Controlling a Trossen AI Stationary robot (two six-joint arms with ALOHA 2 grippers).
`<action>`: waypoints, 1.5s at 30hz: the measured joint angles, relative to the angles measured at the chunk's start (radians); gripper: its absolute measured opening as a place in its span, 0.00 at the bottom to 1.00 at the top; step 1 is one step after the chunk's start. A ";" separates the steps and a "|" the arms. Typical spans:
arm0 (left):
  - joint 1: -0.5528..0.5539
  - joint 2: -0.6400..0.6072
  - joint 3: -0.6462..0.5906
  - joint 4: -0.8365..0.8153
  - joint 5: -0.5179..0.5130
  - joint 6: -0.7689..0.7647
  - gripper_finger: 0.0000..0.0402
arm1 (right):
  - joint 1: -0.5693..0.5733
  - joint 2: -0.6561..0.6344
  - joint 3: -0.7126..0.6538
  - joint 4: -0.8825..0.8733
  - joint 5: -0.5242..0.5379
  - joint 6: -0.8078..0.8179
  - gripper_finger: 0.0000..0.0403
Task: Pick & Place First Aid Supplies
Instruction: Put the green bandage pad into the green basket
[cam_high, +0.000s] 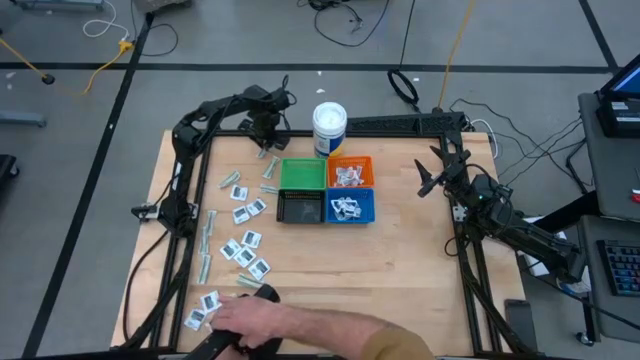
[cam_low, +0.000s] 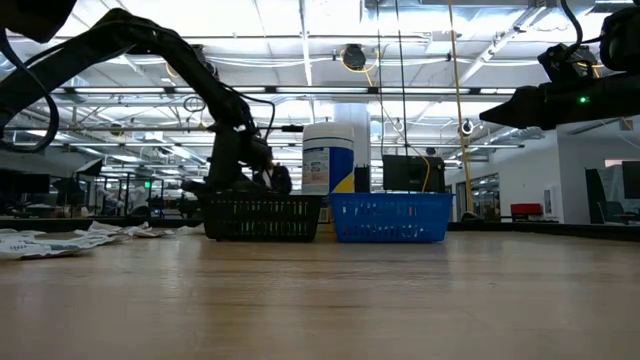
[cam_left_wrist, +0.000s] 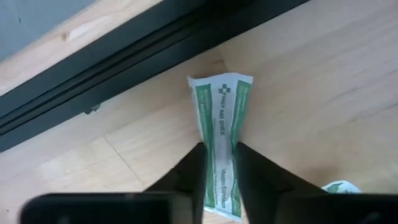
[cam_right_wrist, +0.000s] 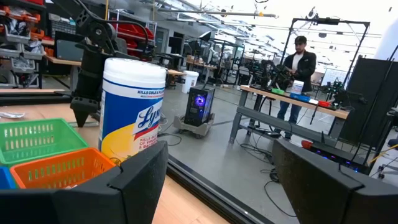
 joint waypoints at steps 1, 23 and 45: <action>-0.002 0.000 0.000 0.000 0.000 0.003 0.16 | 0.000 0.000 0.000 0.000 0.000 0.000 0.70; -0.038 -0.260 -0.002 -0.167 -0.039 0.385 0.00 | 0.000 0.000 0.000 0.000 0.000 0.000 0.70; -0.260 -0.409 -0.041 -0.231 -0.041 0.801 0.00 | 0.000 0.000 0.000 0.000 0.000 0.000 0.70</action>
